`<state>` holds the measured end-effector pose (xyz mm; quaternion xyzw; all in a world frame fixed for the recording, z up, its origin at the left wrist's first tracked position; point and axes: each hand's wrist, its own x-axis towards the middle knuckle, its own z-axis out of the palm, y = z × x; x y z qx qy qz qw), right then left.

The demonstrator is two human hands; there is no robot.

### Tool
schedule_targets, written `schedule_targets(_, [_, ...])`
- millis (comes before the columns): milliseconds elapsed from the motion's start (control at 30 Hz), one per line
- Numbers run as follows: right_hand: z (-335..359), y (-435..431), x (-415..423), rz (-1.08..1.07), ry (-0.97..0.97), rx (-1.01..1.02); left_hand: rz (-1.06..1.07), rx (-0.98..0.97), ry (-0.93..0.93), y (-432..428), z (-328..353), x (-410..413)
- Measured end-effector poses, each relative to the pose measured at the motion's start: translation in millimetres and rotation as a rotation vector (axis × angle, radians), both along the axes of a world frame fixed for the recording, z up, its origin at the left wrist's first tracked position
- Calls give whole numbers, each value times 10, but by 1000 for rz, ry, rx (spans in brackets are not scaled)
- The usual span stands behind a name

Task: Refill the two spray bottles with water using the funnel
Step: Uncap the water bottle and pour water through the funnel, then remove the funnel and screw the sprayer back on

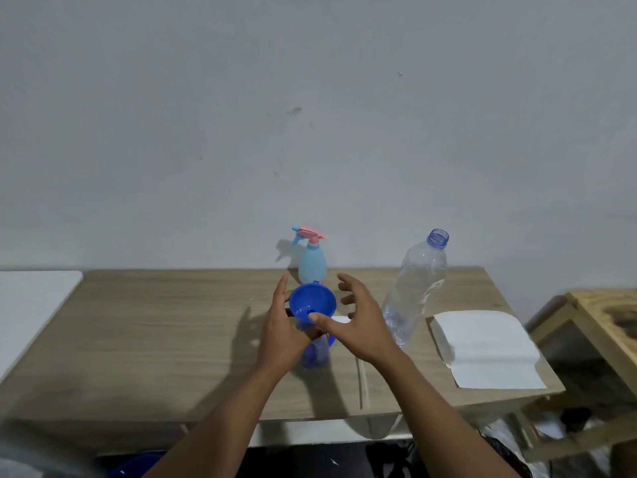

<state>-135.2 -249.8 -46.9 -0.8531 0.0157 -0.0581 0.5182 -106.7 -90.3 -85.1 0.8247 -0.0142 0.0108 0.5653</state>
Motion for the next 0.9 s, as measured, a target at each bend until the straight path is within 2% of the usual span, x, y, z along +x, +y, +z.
schedule_targets(100, [4, 145, 106, 69, 53, -1, -24, -9, 7, 48, -85, 2])
schedule_targets(267, [-83, 259, 186, 63, 50, 6, -34, 3, 60, 106, -210, 41])
schedule_targets(400, [-86, 281, 157, -14, -57, 28, -63, 14, 133, 86, -321, 134])
schedule_targets(500, [-19, 228, 130, -101, -141, 124, -43, -41, 169, 52, -371, 171])
schedule_targets(633, [26, -4, 82, -218, -198, 238, -70, 20, 149, 63, -426, 172])
schedule_targets(733, [-96, -206, -39, -221, -112, 175, -80, 17, 112, 99, -489, 179])
schedule_targets(900, [-621, -347, -224, -171, 155, 45, -91, 36, 74, 157, -480, 190])
